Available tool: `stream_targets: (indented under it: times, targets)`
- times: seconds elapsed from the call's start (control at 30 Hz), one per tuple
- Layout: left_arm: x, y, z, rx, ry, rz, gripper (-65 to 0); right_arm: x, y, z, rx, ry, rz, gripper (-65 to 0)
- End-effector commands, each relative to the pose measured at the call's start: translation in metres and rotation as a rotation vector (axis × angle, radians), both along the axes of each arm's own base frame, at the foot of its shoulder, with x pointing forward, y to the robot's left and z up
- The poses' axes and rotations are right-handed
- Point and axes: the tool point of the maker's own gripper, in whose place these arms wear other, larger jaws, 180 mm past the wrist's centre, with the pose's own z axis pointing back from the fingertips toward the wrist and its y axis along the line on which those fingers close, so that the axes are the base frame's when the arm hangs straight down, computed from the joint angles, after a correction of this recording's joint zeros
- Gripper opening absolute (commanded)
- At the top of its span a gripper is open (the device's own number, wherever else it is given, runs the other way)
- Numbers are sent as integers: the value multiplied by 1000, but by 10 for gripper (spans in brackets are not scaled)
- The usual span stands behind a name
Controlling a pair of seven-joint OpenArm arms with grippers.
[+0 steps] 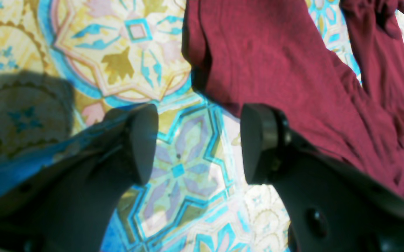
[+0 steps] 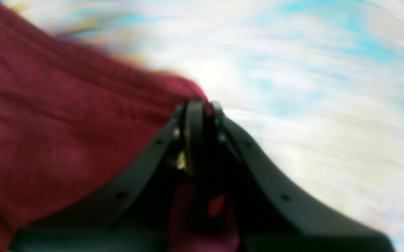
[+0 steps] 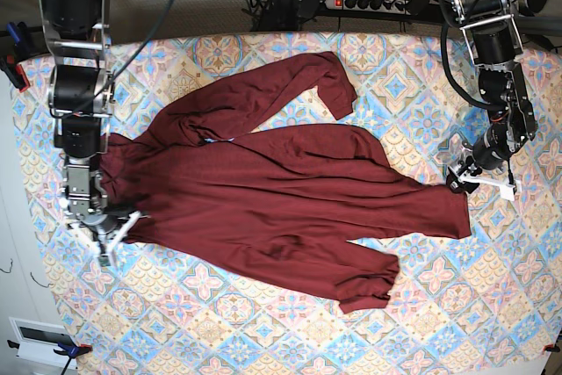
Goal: Layout the t-shirt on the table in an organized manner, then fold the t-shirt properly
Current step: 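Drag the held shirt edge along the table with the right gripper, then release and move the left gripper to grasp the shirt's shoulder edge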
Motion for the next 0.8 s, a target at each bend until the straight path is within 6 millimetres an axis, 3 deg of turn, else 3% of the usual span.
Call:
stream_targets:
  times: [0.0, 0.13, 0.2, 0.37, 0.47, 0.6, 0.67, 0.77]
  targets:
    - [9, 9, 16, 19, -43, 3, -285, 23, -8, 32, -21, -101, -21, -642]
    - [4, 9, 11, 21, -31, 4, -285, 29, -40, 52, -92, -211, -144, -638]
    - [3, 9, 11, 21, -30, 5, -285, 34, -52, 67, -86, -290, -197, -604]
    - [2, 2, 6, 7, -23, 0, -285, 33, -56, 69, -124, -291, -197, -378]
    - [5, -2, 13, 12, -44, -12, -285, 32, -63, 70, -149, -293, -234, -292]
    - [-1, -16, 27, 41, -73, -71, -285, 30, -67, 71, -164, -297, -253, -295]
    - [-5, -37, 34, 23, -73, -132, -282, 33, -67, 79, -170, -320, -249, -303]
    - [-16, -59, 42, 24, -71, -240, -280, 12, -69, 58, -190, -268, -249, -316]
